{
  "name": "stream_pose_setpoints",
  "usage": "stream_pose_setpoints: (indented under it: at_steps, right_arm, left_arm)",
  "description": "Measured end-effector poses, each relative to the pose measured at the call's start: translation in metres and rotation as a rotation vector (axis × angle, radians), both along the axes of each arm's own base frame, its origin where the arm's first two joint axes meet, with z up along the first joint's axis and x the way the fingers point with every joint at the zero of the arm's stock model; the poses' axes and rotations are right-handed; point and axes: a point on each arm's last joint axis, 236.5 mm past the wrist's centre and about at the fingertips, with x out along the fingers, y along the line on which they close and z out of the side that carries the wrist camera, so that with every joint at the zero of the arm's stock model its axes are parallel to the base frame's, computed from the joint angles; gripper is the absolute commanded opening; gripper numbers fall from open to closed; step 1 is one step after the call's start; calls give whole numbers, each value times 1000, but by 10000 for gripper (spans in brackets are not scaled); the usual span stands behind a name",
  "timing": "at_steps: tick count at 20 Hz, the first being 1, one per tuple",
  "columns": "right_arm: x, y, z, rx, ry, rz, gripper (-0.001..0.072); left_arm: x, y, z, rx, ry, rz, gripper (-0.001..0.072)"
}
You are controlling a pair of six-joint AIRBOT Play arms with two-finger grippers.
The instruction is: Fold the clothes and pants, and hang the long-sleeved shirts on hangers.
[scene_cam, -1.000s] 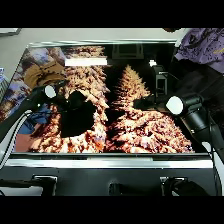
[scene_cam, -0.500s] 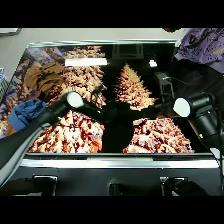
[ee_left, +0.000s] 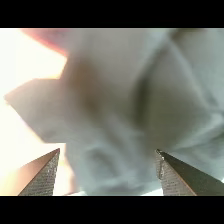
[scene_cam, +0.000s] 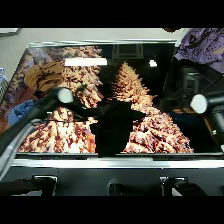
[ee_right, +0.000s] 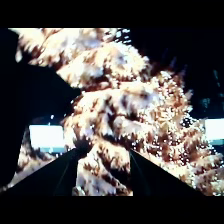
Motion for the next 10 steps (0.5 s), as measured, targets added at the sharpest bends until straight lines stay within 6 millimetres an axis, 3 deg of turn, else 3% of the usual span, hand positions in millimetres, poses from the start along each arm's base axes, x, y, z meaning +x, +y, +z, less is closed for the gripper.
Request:
stream_pose_setpoints:
  at_steps: [1,3,6,8,10]
  right_arm:
    - [5,-11,-12,75,7,-76,384]
    - [7,-15,-45,239,62,-169,386]
    - [7,12,-93,450,173,-180,482]
    - [11,33,-117,528,219,-165,486]
    - [16,51,-138,565,243,-153,485]
  left_arm:
    - [5,24,11,32,-23,17,683]
    - [13,70,36,83,-76,72,683]
    - [19,121,62,122,-128,164,682]
    - [21,144,70,143,-145,211,682]
    - [22,155,74,146,-150,236,682]
